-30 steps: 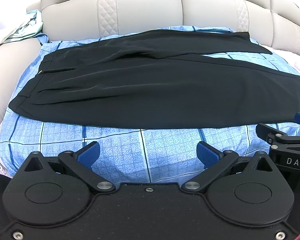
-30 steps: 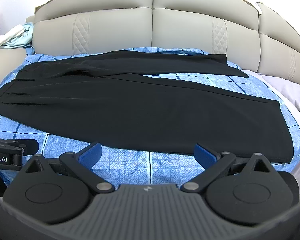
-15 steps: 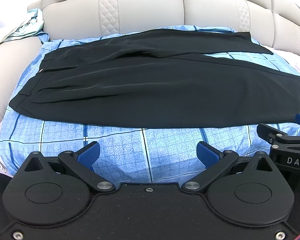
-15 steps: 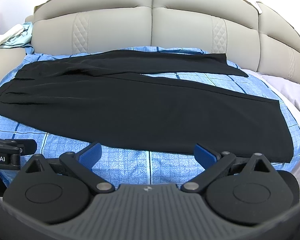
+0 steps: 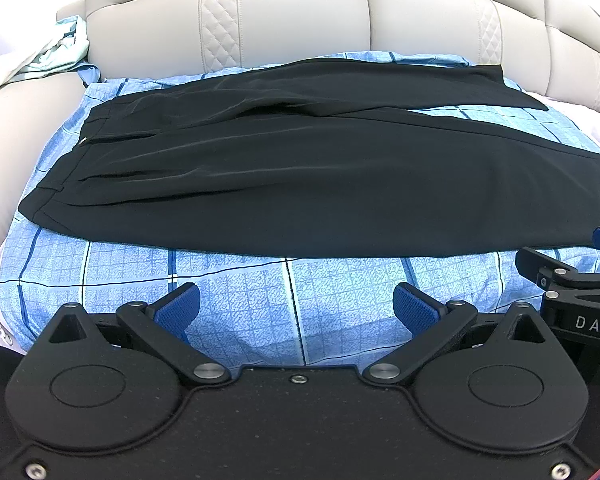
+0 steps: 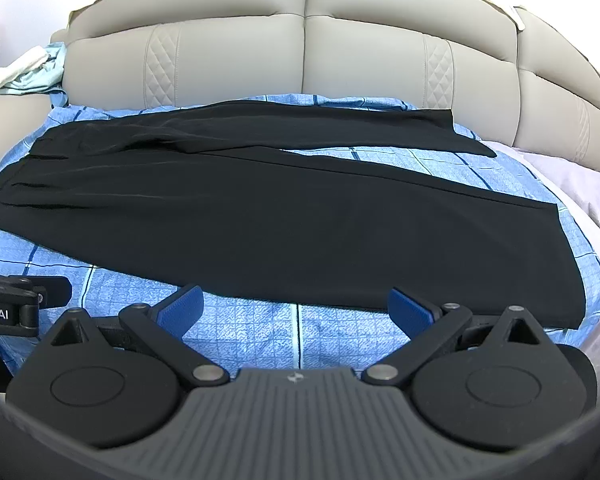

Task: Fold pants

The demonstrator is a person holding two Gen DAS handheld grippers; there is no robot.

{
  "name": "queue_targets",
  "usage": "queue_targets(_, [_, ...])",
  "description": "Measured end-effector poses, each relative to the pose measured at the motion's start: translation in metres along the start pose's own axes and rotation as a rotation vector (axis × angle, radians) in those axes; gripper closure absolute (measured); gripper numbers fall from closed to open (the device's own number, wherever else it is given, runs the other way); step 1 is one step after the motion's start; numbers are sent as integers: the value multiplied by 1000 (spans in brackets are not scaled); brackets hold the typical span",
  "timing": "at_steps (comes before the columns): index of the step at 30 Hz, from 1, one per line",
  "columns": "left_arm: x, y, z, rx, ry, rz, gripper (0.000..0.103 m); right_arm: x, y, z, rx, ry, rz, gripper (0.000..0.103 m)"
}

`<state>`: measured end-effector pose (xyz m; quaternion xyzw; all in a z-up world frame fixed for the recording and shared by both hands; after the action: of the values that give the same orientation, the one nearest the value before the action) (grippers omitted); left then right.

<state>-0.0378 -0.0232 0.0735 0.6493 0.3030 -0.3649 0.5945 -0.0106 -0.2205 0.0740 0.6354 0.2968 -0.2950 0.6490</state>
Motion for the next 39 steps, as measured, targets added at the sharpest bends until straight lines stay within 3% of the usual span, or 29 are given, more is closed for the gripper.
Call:
queue_targets(12, [2, 14, -4, 14, -8, 7, 0, 4, 8, 3, 4, -22, 10, 0])
queue_targets(16, [6, 43, -17, 16, 3, 33, 0, 13, 27, 15, 23, -53, 29, 0])
queue_targets(22, [25, 113, -57, -34, 58, 84, 0, 42, 80, 52, 105, -136, 89, 0])
queue_targets(30, [84, 211, -133, -235, 114, 87, 0, 104, 169, 125, 324, -159, 133, 0])
queue_targets(39, [181, 286, -241, -566, 199, 89, 0, 252, 268, 208, 454, -265, -36, 0])
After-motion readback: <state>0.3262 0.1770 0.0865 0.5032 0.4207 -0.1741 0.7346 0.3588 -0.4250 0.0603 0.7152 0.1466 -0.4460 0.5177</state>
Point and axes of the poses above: each gripper's, at about its wrist camera, not at the fingertips, and x roughly the way its jaws point, z to its right, y to its top, the point moved 3 cm from there along x, roughly the way its jaws point, and after that the axes turned 8 degrees about -z, right-handed, at the moved point
